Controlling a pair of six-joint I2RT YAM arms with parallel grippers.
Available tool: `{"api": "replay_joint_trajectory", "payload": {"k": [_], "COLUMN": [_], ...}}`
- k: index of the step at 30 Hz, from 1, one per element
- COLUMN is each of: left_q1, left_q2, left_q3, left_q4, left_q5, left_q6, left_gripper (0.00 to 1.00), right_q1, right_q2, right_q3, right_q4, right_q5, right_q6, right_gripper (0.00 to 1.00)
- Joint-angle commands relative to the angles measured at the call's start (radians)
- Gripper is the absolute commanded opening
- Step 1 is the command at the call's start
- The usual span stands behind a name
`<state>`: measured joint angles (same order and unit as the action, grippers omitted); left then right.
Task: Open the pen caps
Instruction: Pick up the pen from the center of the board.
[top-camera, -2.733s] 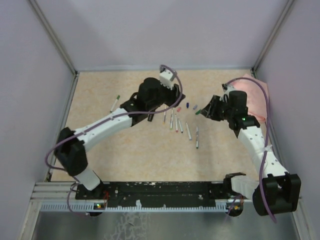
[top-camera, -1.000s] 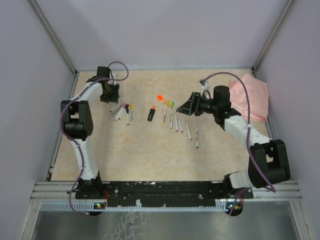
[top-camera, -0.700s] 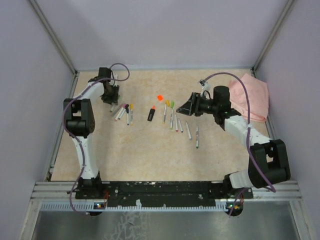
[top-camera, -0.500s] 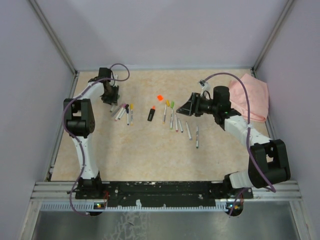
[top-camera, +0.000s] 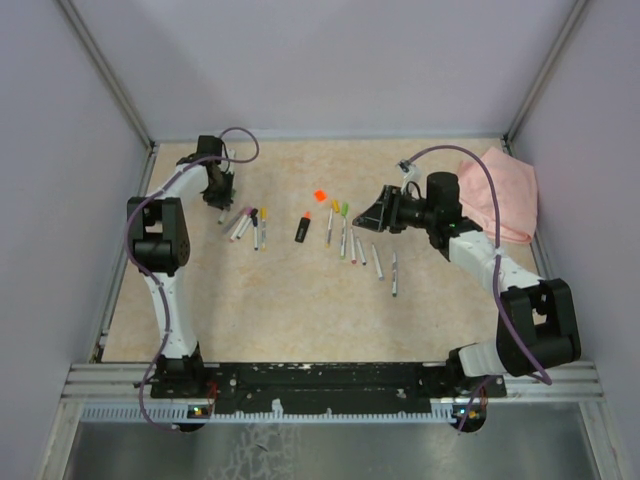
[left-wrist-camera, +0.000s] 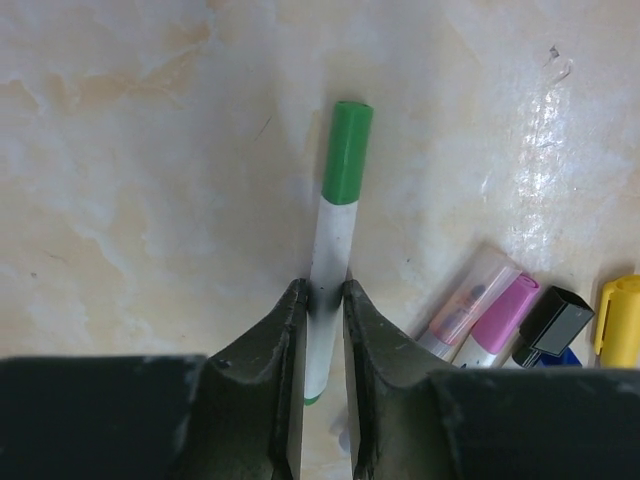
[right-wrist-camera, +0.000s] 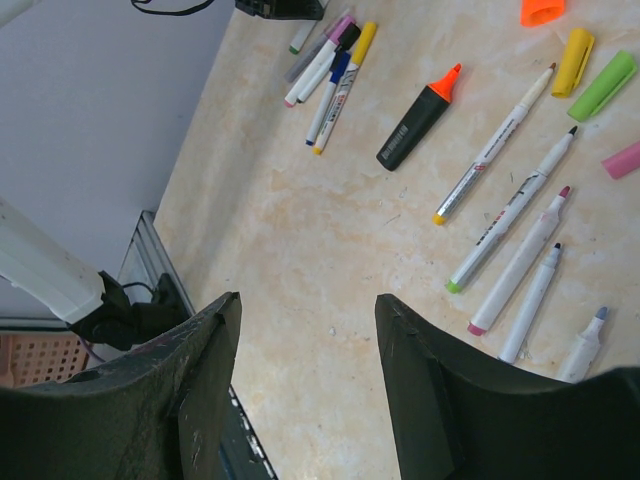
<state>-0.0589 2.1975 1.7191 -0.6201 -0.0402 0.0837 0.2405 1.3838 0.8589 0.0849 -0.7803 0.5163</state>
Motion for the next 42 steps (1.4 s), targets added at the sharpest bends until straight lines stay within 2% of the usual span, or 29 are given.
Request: {"api": "replay_joint_trajectory", "payload": {"k": [1, 10, 18, 25, 34, 42], "left_q1": [0.007, 0.017, 0.026, 0.028, 0.026, 0.025], "left_q2": [0.028, -0.027, -0.161, -0.313, -0.606, -0.891], "left_q3": [-0.025, -0.054, -0.139, -0.273, -0.519, -0.709], "left_q4": [-0.025, -0.005, 0.045, 0.072, 0.096, 0.098], "left_q5": [-0.009, -0.048, -0.073, -0.059, 0.114, 0.236], "left_q6": [0.005, 0.002, -0.008, -0.044, -0.175, -0.295], "left_gripper": [0.23, 0.00, 0.00, 0.00, 0.00, 0.00], "right_q1": [0.008, 0.008, 0.008, 0.010, 0.032, 0.093], "right_q2": [-0.011, -0.025, -0.034, -0.043, 0.000, 0.114], "right_q3": [0.046, 0.041, 0.038, -0.001, -0.079, -0.052], "right_q4": [0.033, 0.038, 0.070, 0.202, 0.475, 0.653], "right_q5": [-0.017, -0.026, -0.049, -0.102, -0.142, -0.177], "right_q6": [-0.003, 0.002, 0.021, 0.102, 0.269, 0.381], "right_gripper": [0.57, 0.57, 0.57, 0.57, 0.57, 0.57]}}
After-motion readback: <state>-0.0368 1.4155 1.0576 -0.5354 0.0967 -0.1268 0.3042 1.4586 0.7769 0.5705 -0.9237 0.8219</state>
